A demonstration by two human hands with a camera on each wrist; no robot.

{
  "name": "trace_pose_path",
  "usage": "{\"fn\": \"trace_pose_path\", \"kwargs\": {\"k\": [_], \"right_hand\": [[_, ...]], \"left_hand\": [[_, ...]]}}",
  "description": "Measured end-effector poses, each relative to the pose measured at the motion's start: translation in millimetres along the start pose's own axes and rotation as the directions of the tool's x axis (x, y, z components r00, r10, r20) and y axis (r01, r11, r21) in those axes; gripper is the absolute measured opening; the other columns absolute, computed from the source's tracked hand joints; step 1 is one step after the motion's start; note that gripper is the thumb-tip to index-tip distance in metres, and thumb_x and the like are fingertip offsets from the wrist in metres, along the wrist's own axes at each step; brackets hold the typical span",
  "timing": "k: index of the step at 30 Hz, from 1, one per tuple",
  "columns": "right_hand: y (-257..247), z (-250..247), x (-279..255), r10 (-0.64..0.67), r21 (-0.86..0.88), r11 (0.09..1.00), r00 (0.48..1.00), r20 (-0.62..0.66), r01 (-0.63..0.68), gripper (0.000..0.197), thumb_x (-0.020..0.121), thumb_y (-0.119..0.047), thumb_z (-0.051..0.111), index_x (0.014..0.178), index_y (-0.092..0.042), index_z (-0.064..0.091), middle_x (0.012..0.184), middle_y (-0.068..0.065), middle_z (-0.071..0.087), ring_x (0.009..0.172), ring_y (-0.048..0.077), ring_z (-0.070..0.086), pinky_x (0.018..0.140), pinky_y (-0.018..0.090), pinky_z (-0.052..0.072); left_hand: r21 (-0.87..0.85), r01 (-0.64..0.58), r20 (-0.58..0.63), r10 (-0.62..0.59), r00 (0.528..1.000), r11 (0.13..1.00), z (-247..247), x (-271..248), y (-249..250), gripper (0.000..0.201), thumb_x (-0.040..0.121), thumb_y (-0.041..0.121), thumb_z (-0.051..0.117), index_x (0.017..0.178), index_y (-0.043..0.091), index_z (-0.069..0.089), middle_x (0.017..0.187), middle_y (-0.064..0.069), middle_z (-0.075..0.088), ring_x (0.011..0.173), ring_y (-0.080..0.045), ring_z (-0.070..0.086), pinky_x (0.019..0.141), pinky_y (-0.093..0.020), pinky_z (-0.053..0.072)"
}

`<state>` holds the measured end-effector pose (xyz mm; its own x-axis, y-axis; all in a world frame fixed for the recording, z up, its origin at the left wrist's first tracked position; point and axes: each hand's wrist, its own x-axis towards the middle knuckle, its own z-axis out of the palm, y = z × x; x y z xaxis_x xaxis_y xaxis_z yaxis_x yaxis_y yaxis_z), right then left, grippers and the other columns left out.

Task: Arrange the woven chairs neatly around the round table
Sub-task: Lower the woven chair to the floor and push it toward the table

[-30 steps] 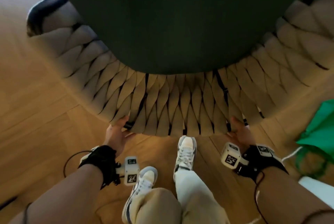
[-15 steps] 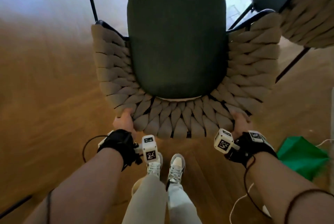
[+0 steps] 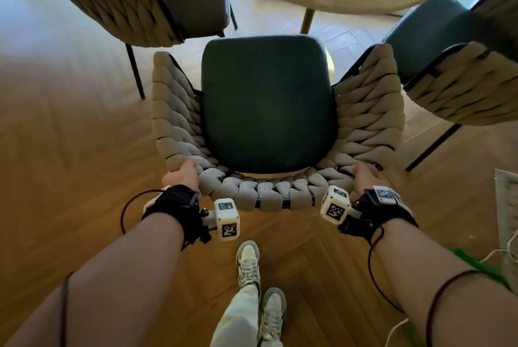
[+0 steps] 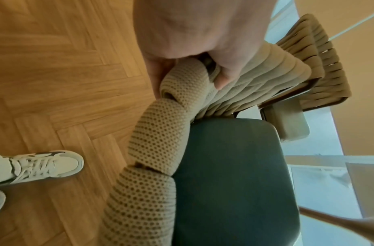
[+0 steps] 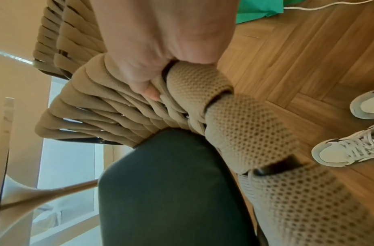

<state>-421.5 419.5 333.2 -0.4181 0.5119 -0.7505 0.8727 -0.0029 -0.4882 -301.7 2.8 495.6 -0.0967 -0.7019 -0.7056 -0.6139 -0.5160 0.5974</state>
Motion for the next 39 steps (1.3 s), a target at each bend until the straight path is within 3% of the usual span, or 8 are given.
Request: {"fn": "trace_pose_path", "kwargs": {"k": [6, 10, 13, 18, 23, 26, 30, 39], "right_hand": [[-53.1, -11.3, -193.3, -0.008, 0.079, 0.997, 0.995, -0.097, 0.016, 0.099, 0.059, -0.060, 0.067, 0.144, -0.017, 0.039, 0.129, 0.013, 0.057, 0.102, 0.036, 0.059, 0.081, 0.048, 0.051], [-76.7, -16.8, -188.7, -0.197, 0.097, 0.973, 0.972, -0.130, 0.210, 0.083, 0.081, -0.039, 0.073, 0.151, -0.016, 0.033, 0.150, 0.014, 0.046, 0.133, 0.037, 0.046, 0.111, 0.051, 0.037], [-82.5, -25.9, -188.5, -0.261, 0.089, 0.959, 0.962, -0.083, 0.268, 0.070, 0.089, -0.027, 0.068, 0.149, -0.013, 0.036, 0.149, 0.015, 0.047, 0.134, 0.034, 0.046, 0.112, 0.044, 0.036], [-68.6, -33.8, -197.9, -0.294, 0.083, 0.949, 0.949, -0.110, 0.304, 0.068, 0.089, -0.030, 0.066, 0.149, -0.017, 0.037, 0.146, 0.014, 0.051, 0.129, 0.035, 0.052, 0.107, 0.042, 0.037], [1.3, -50.1, -149.6, -0.216, 0.023, 0.975, 0.966, -0.141, 0.222, 0.092, 0.059, -0.071, 0.065, 0.142, -0.039, 0.038, 0.141, 0.000, 0.057, 0.123, 0.031, 0.059, 0.105, 0.054, 0.045], [33.6, -62.0, -136.7, -0.198, -0.019, 0.980, 0.967, -0.158, 0.197, 0.111, 0.045, -0.087, 0.065, 0.142, -0.039, 0.039, 0.146, -0.003, 0.053, 0.131, 0.026, 0.053, 0.109, 0.053, 0.041], [18.6, -65.4, -172.8, -0.200, -0.058, 0.980, 0.962, -0.186, 0.192, 0.102, 0.059, -0.075, 0.061, 0.147, -0.029, 0.036, 0.150, 0.004, 0.048, 0.135, 0.033, 0.048, 0.111, 0.055, 0.036], [4.1, -59.2, -177.6, -0.220, 0.112, 0.963, 0.957, -0.189, 0.243, 0.081, 0.084, -0.041, 0.066, 0.154, -0.029, 0.027, 0.153, 0.007, 0.044, 0.136, 0.034, 0.045, 0.113, 0.054, 0.035]], "left_hand": [[-0.027, -0.055, 0.062, 0.057, 0.996, 0.998, -0.4, -0.6, -5.4, 0.058, 0.094, 0.025, 0.071, 0.145, 0.005, 0.050, 0.138, -0.014, 0.061, 0.126, -0.033, 0.059, 0.112, -0.050, 0.047], [0.075, -0.206, 0.071, 0.201, 0.977, 0.976, -3.5, 11.4, 0.7, 0.075, 0.089, 0.041, 0.075, 0.152, 0.013, 0.043, 0.133, -0.010, 0.061, 0.123, -0.033, 0.060, 0.111, -0.051, 0.048], [0.165, -0.299, 0.082, 0.289, 0.954, 0.940, -4.7, 15.9, 7.8, 0.066, 0.086, 0.036, 0.074, 0.144, 0.014, 0.048, 0.127, -0.014, 0.065, 0.115, -0.038, 0.064, 0.106, -0.056, 0.052], [0.197, -0.288, 0.120, 0.269, 0.956, 0.937, -4.6, 23.0, 15.2, 0.056, 0.090, 0.020, 0.069, 0.141, 0.012, 0.046, 0.118, -0.012, 0.061, 0.112, -0.038, 0.062, 0.106, -0.059, 0.051], [0.241, -0.255, 0.132, 0.229, 0.965, 0.936, -18.7, 21.1, -2.4, 0.037, 0.088, 0.014, 0.067, 0.119, 0.017, 0.048, 0.126, -0.019, 0.063, 0.115, -0.042, 0.063, 0.104, -0.064, 0.052], [0.254, -0.268, 0.166, 0.231, 0.959, 0.929, -32.5, 23.5, -17.7, 0.053, 0.074, 0.030, 0.073, 0.119, 0.015, 0.051, 0.125, -0.021, 0.066, 0.114, -0.044, 0.066, 0.101, -0.065, 0.054], [0.298, -0.331, 0.239, 0.266, 0.934, 0.895, -42.1, 36.7, -16.6, 0.060, 0.078, 0.052, 0.075, 0.123, 0.018, 0.055, 0.124, -0.014, 0.069, 0.116, -0.042, 0.067, 0.104, -0.062, 0.053], [0.264, -0.364, 0.262, 0.297, 0.918, 0.893, -34.5, 34.4, -1.1, 0.050, 0.098, 0.025, 0.067, 0.140, 0.012, 0.044, 0.124, -0.014, 0.061, 0.112, -0.037, 0.061, 0.107, -0.060, 0.050]]}}
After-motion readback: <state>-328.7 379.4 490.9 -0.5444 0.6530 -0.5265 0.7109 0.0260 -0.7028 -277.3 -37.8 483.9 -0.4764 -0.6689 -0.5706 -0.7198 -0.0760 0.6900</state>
